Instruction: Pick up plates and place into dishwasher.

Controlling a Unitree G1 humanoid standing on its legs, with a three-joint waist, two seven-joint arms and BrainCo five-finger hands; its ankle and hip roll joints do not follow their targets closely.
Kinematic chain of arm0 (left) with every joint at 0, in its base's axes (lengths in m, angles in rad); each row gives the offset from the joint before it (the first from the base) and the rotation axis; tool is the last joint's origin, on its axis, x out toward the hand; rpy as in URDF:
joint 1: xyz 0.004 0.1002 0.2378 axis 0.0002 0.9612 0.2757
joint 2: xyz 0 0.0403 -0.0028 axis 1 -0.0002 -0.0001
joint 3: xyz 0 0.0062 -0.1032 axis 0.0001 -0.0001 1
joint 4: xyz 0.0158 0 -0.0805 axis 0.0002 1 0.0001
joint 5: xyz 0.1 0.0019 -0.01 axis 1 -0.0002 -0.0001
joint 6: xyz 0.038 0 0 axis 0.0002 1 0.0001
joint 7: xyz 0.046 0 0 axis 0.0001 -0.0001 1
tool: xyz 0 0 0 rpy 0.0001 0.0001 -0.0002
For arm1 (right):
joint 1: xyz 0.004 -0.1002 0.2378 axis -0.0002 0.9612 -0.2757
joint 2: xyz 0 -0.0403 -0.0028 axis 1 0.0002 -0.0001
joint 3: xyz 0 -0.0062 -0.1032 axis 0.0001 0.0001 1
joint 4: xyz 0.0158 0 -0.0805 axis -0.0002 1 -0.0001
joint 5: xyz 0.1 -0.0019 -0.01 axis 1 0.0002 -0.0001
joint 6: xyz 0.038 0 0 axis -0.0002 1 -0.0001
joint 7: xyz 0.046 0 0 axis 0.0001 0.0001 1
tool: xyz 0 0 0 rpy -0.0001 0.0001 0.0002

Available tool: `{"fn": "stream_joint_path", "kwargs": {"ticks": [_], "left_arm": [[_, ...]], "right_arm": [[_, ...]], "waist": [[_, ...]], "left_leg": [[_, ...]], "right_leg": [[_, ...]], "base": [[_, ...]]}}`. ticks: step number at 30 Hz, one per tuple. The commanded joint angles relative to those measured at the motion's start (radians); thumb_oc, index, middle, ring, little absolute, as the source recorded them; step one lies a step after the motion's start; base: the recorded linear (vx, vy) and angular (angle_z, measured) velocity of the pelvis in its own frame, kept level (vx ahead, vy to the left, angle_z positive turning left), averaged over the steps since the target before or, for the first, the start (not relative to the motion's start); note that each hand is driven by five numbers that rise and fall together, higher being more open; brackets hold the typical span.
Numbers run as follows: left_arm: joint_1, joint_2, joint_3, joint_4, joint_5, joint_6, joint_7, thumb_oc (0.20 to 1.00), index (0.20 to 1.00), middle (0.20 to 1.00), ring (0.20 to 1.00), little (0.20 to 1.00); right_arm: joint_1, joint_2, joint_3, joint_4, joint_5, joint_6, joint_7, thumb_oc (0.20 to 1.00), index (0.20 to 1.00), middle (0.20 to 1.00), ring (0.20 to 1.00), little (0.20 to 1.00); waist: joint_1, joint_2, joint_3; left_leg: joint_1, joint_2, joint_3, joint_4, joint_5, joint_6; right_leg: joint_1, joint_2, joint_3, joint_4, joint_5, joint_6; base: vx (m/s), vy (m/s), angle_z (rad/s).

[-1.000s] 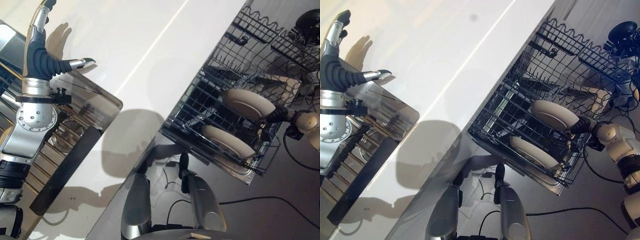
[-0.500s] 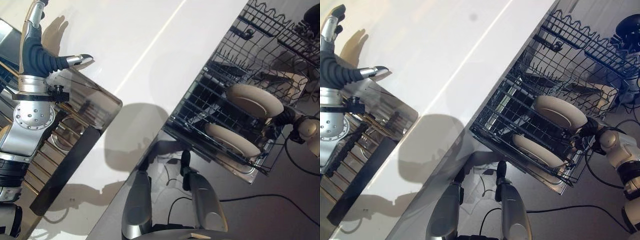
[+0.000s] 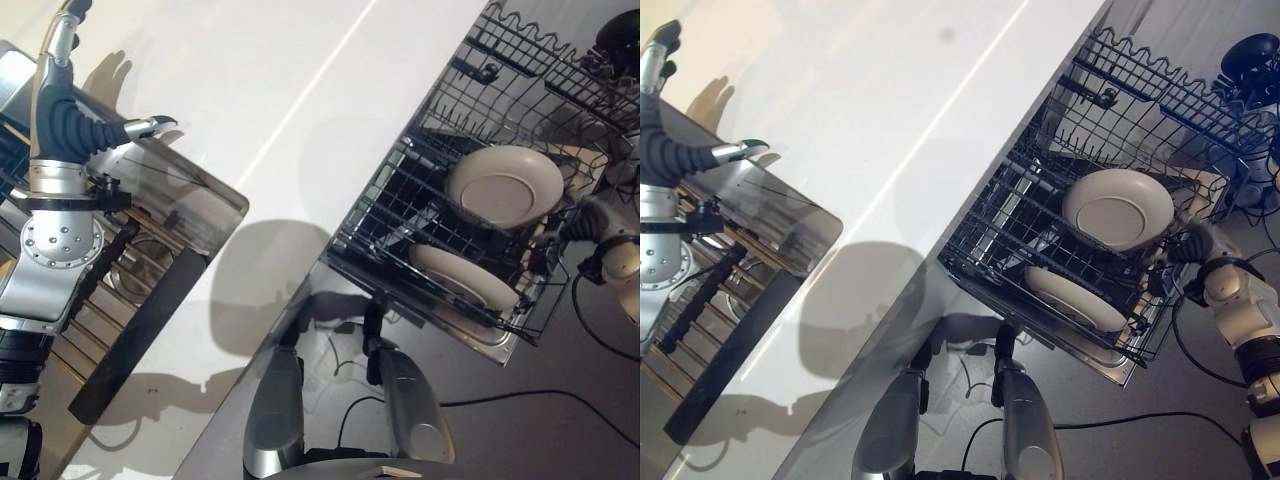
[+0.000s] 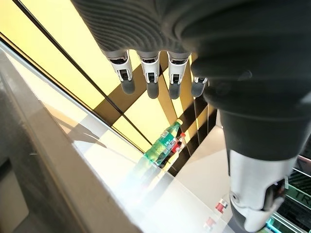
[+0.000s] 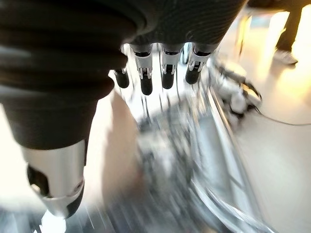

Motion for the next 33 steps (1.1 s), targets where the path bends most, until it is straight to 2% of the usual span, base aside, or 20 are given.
{"fn": "stream_joint_path", "kwargs": {"ticks": [1,6,12,15,19,26,29,33], "left_arm": [[0.075,-0.068,0.069,-0.056,0.061,-0.067,0.041,1.000,1.000,1.000,1.000,1.000],[0.127,-0.127,0.094,-0.074,0.080,-0.067,0.039,1.000,1.000,1.000,1.000,1.000],[0.176,-0.173,0.102,-0.097,0.084,-0.055,0.036,1.000,1.000,1.000,1.000,1.000],[0.192,-0.195,0.101,-0.099,0.088,-0.057,0.043,1.000,1.000,1.000,1.000,1.000],[0.209,-0.232,0.090,-0.100,0.086,-0.064,0.061,1.000,1.000,1.000,1.000,1.000],[0.227,-0.279,0.059,-0.106,0.080,-0.073,0.090,1.000,1.000,1.000,1.000,1.000],[0.228,-0.291,0.043,-0.110,0.069,-0.076,0.103,1.000,1.000,1.000,1.000,1.000],[0.219,-0.297,0.030,-0.125,0.056,-0.059,0.106,1.000,1.000,1.000,1.000,1.000]], "right_arm": [[0.032,-0.001,-0.065,-0.080,0.038,-0.035,-0.211,1.000,1.000,1.000,1.000,1.000],[0.113,0.113,-0.203,-0.183,0.101,-0.078,-0.360,1.000,1.000,1.000,1.000,1.000],[0.173,0.208,-0.245,-0.269,0.108,-0.089,-0.397,1.000,1.000,1.000,1.000,1.000],[0.185,0.233,-0.253,-0.279,0.144,-0.101,-0.430,1.000,1.000,1.000,1.000,1.000],[0.193,0.258,-0.272,-0.277,0.194,-0.133,-0.450,1.000,1.000,1.000,1.000,1.000],[0.176,0.297,-0.309,-0.240,0.320,-0.199,-0.557,1.000,1.000,1.000,1.000,1.000],[0.148,0.297,-0.303,-0.206,0.351,-0.204,-0.501,1.000,1.000,1.000,1.000,1.000],[0.107,0.279,-0.268,-0.170,0.397,-0.195,-0.397,1.000,1.000,1.000,1.000,1.000]], "waist": [[-0.029,0.018,-0.068],[-0.047,0.032,-0.085],[-0.065,0.055,-0.094],[-0.074,0.067,-0.091],[-0.092,0.100,-0.080],[-0.111,0.153,-0.061],[-0.116,0.180,-0.053],[-0.120,0.197,-0.040]], "left_leg": [[-0.072,-0.013,0.002,-0.014,0.078,0.041],[-0.055,-0.024,0.008,0.003,0.059,0.047],[-0.046,-0.035,0.015,0.046,0.031,0.053],[-0.043,-0.039,0.022,0.059,0.021,0.054],[-0.042,-0.052,0.037,0.087,0.004,0.055],[-0.049,-0.074,0.059,0.127,-0.025,0.061],[-0.048,-0.088,0.063,0.137,-0.033,0.061],[-0.058,-0.105,0.066,0.160,-0.045,0.063]], "right_leg": [[0.095,-0.026,0.003,-0.086,-0.028,0.047],[0.112,-0.030,0.020,-0.092,-0.026,0.050],[0.125,-0.049,0.044,-0.095,-0.018,0.054],[0.124,-0.059,0.056,-0.095,-0.015,0.058],[0.112,-0.083,0.075,-0.084,-0.014,0.063],[0.086,-0.120,0.110,-0.067,-0.012,0.074],[0.077,-0.135,0.121,-0.058,-0.013,0.079],[0.057,-0.147,0.135,-0.042,-0.015,0.081]], "base": [[0.03,0.110,-0.05],[0.03,0.106,-0.07],[0.02,0.118,-0.08],[-0.02,0.154,-0.15],[-0.02,0.202,-0.11],[-0.01,0.168,-0.09],[0.02,0.170,-0.11],[0.02,0.125,-0.11]]}}
